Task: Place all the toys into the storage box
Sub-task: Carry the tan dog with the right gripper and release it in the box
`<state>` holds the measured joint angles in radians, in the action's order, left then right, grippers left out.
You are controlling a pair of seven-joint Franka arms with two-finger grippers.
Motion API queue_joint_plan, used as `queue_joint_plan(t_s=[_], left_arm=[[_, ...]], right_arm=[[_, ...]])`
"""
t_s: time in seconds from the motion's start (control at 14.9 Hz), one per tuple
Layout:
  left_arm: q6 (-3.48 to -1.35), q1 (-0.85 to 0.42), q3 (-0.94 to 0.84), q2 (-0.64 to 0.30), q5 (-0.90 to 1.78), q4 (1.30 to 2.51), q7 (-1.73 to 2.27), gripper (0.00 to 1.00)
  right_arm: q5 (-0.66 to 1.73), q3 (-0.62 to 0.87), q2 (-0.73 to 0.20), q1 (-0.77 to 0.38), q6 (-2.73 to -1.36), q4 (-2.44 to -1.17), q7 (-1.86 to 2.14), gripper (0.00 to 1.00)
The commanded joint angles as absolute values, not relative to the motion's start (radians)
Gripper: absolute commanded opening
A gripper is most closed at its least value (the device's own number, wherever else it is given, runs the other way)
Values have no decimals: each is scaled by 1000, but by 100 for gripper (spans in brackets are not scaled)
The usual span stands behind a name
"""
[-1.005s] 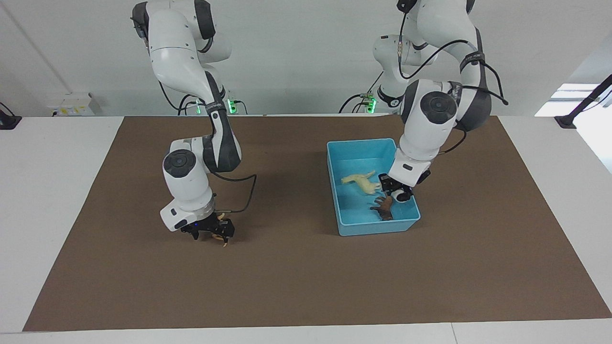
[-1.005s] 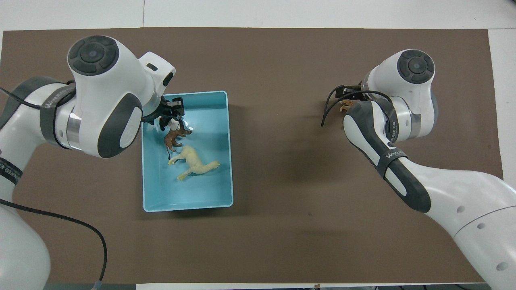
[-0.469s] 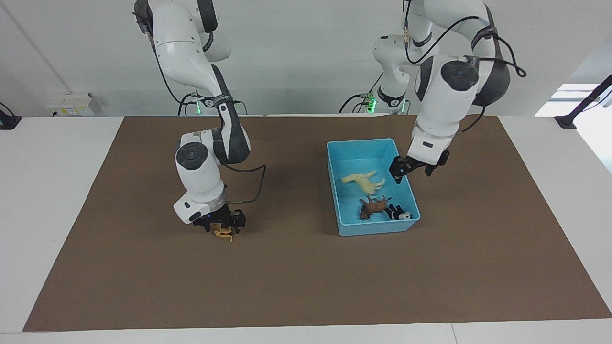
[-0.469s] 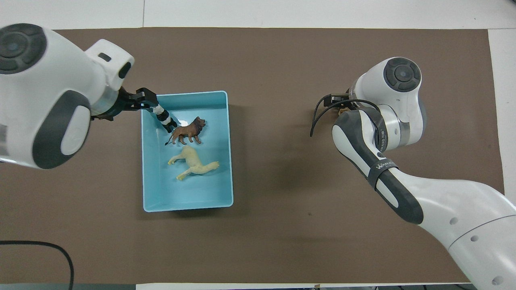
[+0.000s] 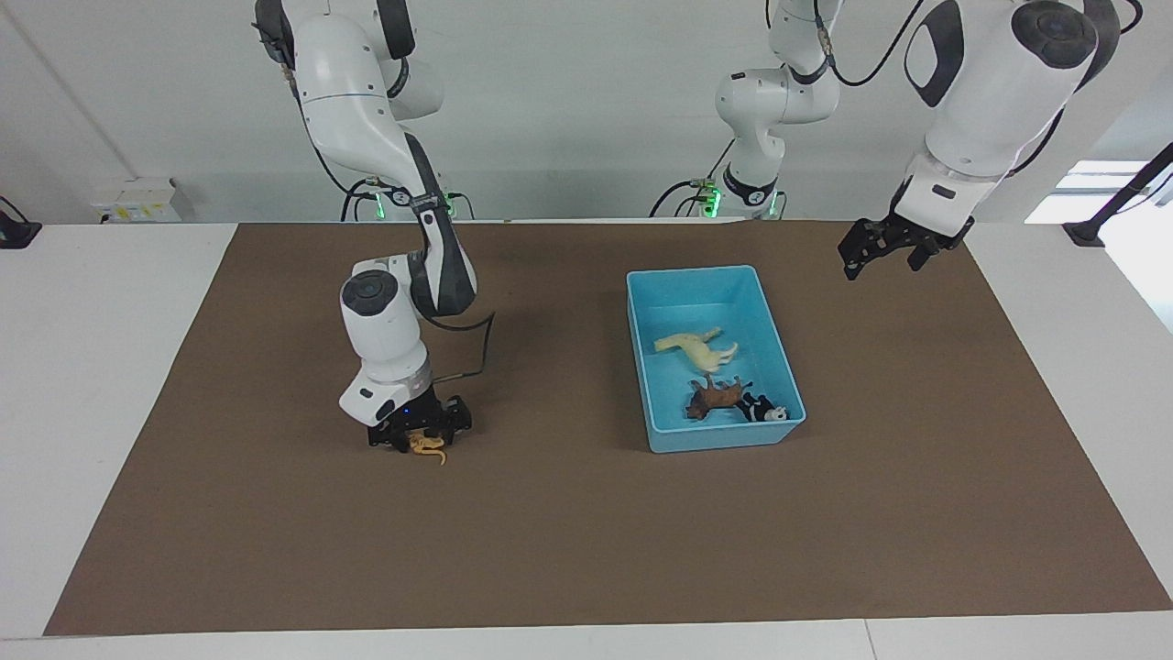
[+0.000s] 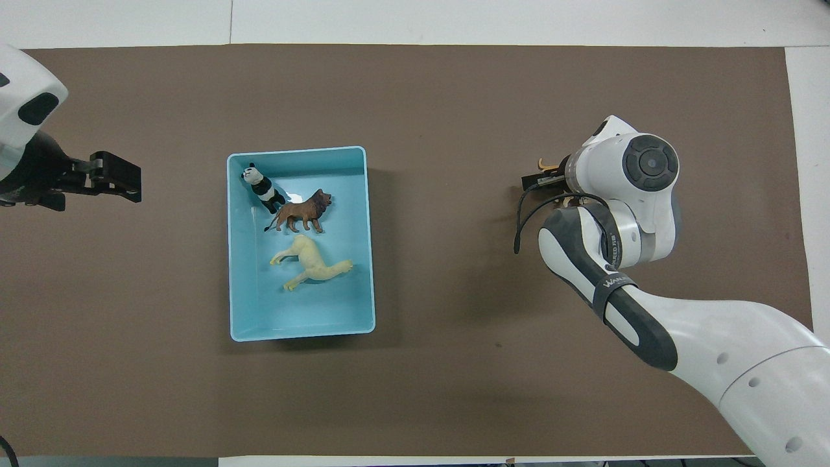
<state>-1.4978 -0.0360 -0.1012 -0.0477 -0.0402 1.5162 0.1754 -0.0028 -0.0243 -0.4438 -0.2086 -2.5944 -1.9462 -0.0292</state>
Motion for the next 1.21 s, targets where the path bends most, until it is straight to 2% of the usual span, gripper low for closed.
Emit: queue_joint_plan(t_s=[0.0,0.4,0.54,0.67,0.8,0.87,0.94,1.01,1.14], left_arm=[[-1418,-40,-72,-28,-14,1497,144,100],[-1433,-23,-66,-5,41,1509,69,100],[-1439,-25,-64,0,43,1520,69,100],[-1439,-28,-66,3,41,1526,71,100],[-1439,-29,-66,6,41,1537,75,100],[-1446,-31,-67,6,40,1539,75,100],[-1474,-34,-69,8,35,1555,75,100],[-1500,-34,-69,2,19,1555,71,100],[-1485,-38,-74,-5,-18,1554,69,100]], right_arm=[[12,-18,-420,-201,-2573,-1974,-43,0],[15,-18,-422,-216,-2410,-1855,-70,0],[17,-15,-423,-222,-2314,-1777,-92,0],[24,-15,-439,-244,-2162,-1639,-132,0],[81,-15,-506,-308,-1903,-1388,-271,0],[106,-15,-555,-345,-1823,-1249,-358,0],[107,-15,-608,-392,-1787,-1127,-456,0],[109,-15,-641,-469,-1798,-1064,-554,0],[109,-18,-656,-562,-1850,-1051,-687,0]])
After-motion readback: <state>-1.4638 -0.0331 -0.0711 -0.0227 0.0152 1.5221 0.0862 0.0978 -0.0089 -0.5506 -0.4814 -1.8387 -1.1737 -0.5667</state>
